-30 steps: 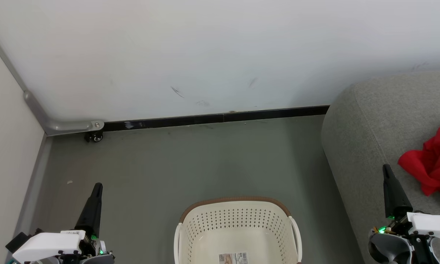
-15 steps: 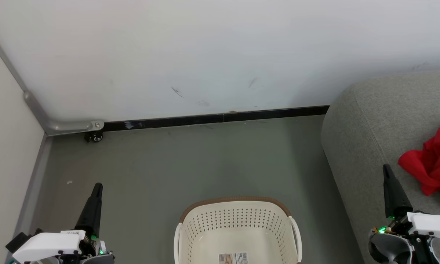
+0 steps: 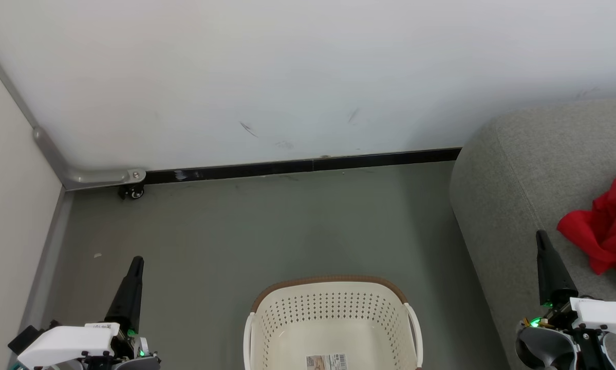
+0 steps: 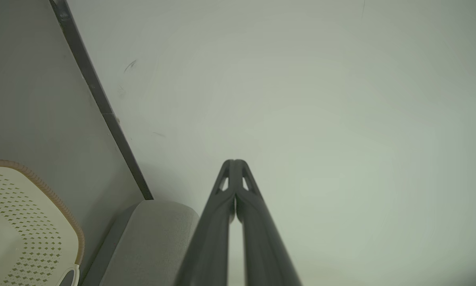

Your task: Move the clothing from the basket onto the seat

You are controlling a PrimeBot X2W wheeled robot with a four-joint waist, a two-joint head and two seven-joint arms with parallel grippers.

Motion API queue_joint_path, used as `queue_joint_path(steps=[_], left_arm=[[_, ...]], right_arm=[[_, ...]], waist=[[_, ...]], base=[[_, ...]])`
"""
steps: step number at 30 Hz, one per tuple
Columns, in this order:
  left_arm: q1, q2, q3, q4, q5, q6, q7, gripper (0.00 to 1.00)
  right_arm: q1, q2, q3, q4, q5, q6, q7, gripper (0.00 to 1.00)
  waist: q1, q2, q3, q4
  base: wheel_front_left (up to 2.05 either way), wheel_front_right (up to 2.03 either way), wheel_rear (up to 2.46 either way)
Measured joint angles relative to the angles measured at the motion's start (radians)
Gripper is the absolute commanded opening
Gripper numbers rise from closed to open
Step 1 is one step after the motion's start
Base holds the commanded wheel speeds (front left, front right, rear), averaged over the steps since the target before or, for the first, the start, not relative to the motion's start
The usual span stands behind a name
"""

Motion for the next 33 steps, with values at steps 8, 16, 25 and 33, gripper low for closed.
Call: queue_joint_path(steps=[8,16,25,33], left_arm=[[0.000,0.000,0.000,0.000,0.000,0.000,0.000,0.00],[0.000,0.000,0.000,0.000,0.000,0.000,0.000,0.00],[0.000,0.000,0.000,0.000,0.000,0.000,0.000,0.00],[0.000,0.000,0.000,-0.001,0.000,0.000,0.000,0.00]], right_arm=[[0.000,0.000,-0.001,0.000,0.000,0.000,0.000,0.00],[0.000,0.000,-0.001,0.000,0.000,0.000,0.006,0.00],[0.000,0.000,-0.001,0.000,0.000,0.000,0.008,0.00],[0.000,0.000,-0.002,0.000,0.000,0.000,0.008,0.00]], waist=[[0.0000,0.0000,0.000,0.000],[-0.0001,0.0000,0.000,0.000],[-0.0001,0.0000,0.000,0.000],[-0.0001,0.0000,0.000,0.000]], base=[[0.00,0.00,0.00],[0.00,0.00,0.00],[0.00,0.00,0.00],[0.00,0.00,0.00]])
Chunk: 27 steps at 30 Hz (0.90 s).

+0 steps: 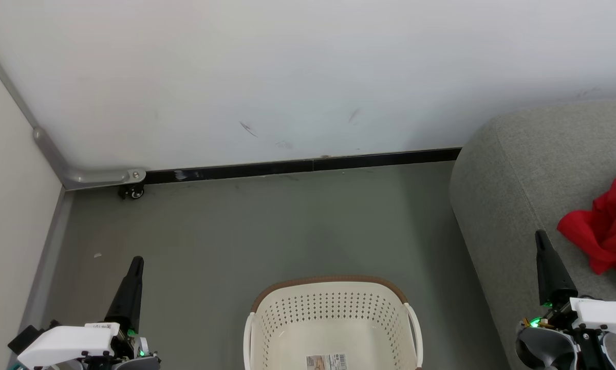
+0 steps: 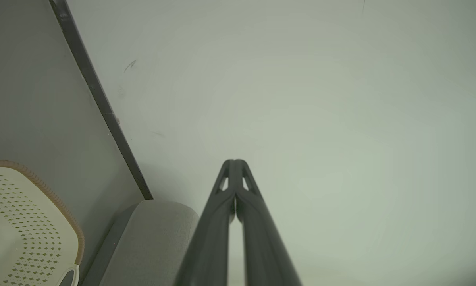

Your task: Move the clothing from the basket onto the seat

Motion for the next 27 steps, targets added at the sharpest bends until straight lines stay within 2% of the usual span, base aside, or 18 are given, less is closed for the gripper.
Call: queue_joint_path(steps=[27], left_arm=[[0.000,0.000,0.000,-0.002,0.000,0.000,0.000,0.00]], right_arm=[[0.000,0.001,-0.002,0.000,-0.001,0.000,0.000,0.00]], waist=[[0.0000,0.0000,0.000,0.000]], base=[[0.00,0.00,0.00]])
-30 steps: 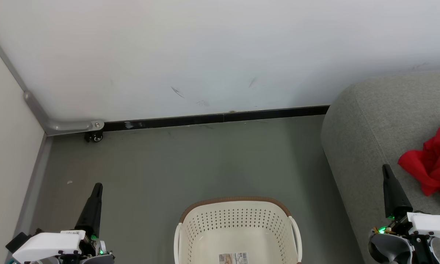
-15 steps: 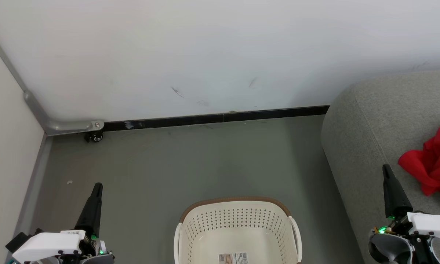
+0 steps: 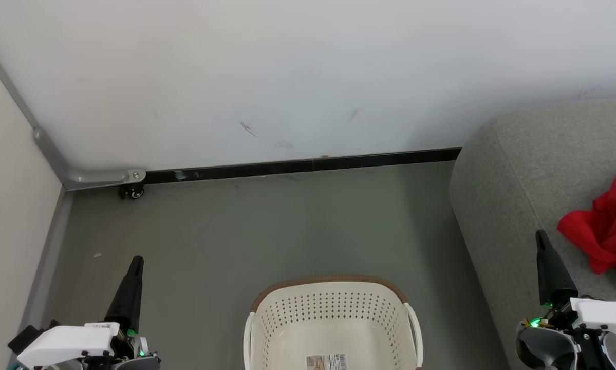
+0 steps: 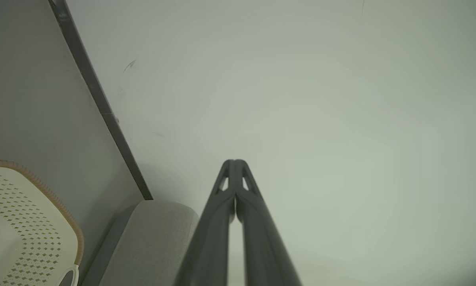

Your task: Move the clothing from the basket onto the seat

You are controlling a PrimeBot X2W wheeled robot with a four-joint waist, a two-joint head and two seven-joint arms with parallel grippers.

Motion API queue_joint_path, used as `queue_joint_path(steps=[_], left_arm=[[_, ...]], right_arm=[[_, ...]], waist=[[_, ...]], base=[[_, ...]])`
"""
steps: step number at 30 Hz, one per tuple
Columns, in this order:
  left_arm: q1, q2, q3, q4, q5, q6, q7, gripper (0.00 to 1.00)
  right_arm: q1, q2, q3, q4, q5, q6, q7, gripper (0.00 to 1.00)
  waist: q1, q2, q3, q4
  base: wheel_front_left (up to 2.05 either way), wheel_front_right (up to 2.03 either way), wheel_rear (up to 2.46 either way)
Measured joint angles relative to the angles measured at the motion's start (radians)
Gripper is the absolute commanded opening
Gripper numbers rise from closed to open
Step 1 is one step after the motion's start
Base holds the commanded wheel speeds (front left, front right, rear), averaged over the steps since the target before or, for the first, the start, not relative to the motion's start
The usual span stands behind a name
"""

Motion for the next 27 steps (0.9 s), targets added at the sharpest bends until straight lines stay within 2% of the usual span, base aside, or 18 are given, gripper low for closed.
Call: queue_joint_path(steps=[27], left_arm=[[0.000,0.000,0.000,-0.003,0.000,0.000,0.000,0.00]], right_arm=[[0.000,0.001,-0.001,0.000,0.000,0.000,0.000,0.00]], waist=[[0.0000,0.0000,0.000,0.000]], base=[[0.00,0.00,0.00]])
